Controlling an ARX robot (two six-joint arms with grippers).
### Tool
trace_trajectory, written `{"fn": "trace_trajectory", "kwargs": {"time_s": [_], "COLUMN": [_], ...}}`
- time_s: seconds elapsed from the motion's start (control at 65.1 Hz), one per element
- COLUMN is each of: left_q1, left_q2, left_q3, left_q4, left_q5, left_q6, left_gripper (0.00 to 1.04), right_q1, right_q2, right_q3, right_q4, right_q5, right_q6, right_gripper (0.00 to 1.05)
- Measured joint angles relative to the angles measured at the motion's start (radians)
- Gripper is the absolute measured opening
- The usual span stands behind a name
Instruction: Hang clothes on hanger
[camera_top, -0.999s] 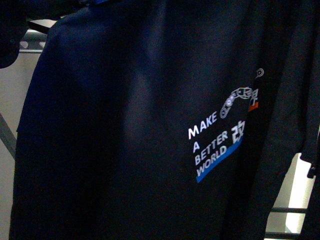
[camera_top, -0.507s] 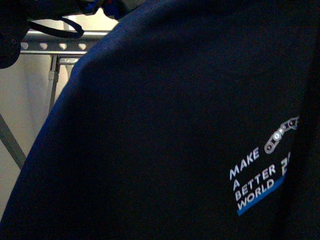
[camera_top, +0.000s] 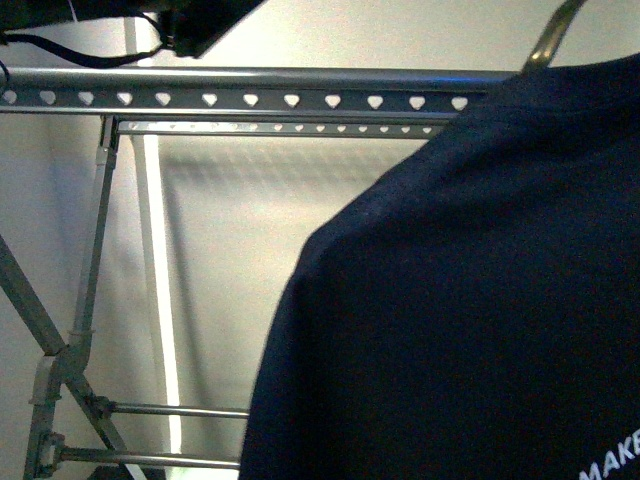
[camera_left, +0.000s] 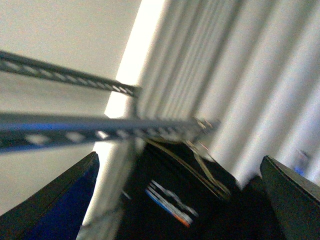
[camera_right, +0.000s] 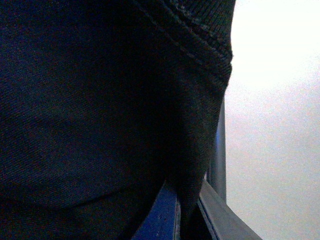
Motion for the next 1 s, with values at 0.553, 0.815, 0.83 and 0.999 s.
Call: {"fn": "trace_trajectory", "kwargs": {"time_s": [0.553, 0.815, 0.83, 0.999], "left_q1": [0.064, 0.066, 0.066, 0.066], "left_q2": [-0.48, -0.677, -0.682, -0.785], "left_q3": [-0.376, -0.854, -0.869, -1.076], "left_q4": [-0.589, -0.372, -0.365, -0.271], "left_q5": [-0.651, -0.656, -0.656, -0.655], "left_q6": [0.601, 0.637, 0.637, 0.639], "left_gripper": [0.57, 0.16, 0.14, 0.04], "right_q1": [-0.034, 0.053, 0.057, 0.122], "right_q2": [-0.015, -0.06, -0.06, -0.011], "right_q3": [0.043, 0.043, 0.043, 0.077], "right_q4": [-0.156, -0.245, -0.249, -0.249], "right_q5": [0.5, 0.697, 0.707, 0.877], "right_q6": [0.266, 0.38, 0.382, 0.432], "right_gripper": [0.03, 0.03, 0.03, 0.03]}}
